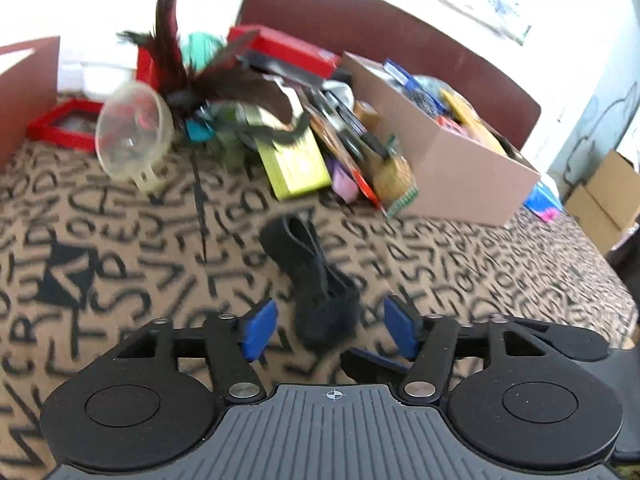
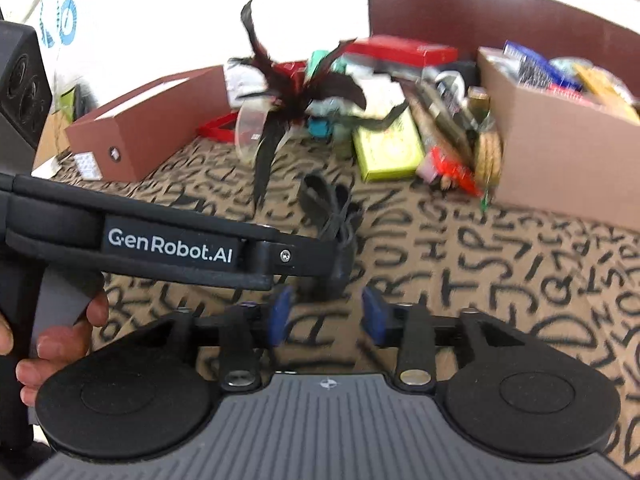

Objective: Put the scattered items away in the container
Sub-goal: 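Grasp the black elastic cord from the pile with the left gripper, then carry the black cord with the left gripper over the cardboard box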

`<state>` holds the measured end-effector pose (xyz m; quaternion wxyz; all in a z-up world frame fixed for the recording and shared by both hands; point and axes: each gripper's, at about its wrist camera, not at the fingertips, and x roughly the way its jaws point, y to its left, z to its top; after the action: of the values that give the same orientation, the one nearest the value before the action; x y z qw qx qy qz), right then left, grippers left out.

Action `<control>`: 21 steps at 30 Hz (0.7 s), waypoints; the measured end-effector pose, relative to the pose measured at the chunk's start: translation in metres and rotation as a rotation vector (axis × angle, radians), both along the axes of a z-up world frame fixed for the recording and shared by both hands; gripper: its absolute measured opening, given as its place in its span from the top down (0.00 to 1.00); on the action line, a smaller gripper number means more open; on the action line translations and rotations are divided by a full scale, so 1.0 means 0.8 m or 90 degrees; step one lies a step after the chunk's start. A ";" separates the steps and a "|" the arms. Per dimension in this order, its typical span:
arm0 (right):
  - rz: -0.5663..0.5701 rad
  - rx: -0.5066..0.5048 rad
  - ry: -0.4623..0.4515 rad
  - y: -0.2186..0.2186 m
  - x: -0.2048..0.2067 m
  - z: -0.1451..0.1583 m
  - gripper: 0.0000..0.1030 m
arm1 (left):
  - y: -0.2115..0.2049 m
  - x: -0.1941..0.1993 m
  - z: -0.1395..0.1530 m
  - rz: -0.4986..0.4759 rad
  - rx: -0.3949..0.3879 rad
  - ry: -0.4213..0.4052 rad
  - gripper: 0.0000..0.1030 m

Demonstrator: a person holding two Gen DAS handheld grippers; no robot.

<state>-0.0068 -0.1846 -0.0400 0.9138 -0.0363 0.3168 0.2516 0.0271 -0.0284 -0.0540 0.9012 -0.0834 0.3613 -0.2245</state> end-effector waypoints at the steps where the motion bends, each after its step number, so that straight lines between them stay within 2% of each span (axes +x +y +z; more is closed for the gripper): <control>1: -0.001 -0.001 -0.004 0.002 0.005 0.000 0.52 | -0.001 0.007 0.000 0.003 0.001 0.000 0.27; 5: -0.005 -0.003 -0.002 0.007 0.023 -0.005 0.52 | -0.008 0.032 -0.007 -0.006 -0.008 0.031 0.31; 6: -0.006 -0.003 0.001 0.008 0.027 -0.007 0.53 | -0.011 0.035 -0.008 -0.015 -0.004 0.038 0.43; 7: -0.006 0.000 0.004 0.008 0.030 -0.008 0.53 | -0.014 0.037 -0.010 -0.026 -0.001 0.043 0.47; 13: 0.000 0.009 0.017 0.015 0.044 -0.014 0.53 | -0.021 0.044 -0.018 -0.018 0.015 0.049 0.42; 18: 0.004 0.021 0.029 0.011 0.048 -0.016 0.57 | -0.020 0.047 -0.017 -0.029 0.017 0.059 0.54; 19: 0.003 0.024 0.032 0.009 0.047 -0.015 0.57 | -0.022 0.045 -0.014 -0.031 0.019 0.057 0.55; 20: 0.003 0.026 0.032 0.008 0.046 -0.013 0.60 | -0.023 0.043 -0.011 -0.035 0.018 0.054 0.51; 21: 0.002 0.026 0.026 0.007 0.044 -0.010 0.62 | -0.025 0.041 -0.007 -0.038 0.017 0.050 0.54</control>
<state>0.0286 -0.1793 -0.0478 0.9072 -0.0131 0.3304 0.2601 0.0595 -0.0481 -0.0595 0.8802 -0.0694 0.4016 -0.2433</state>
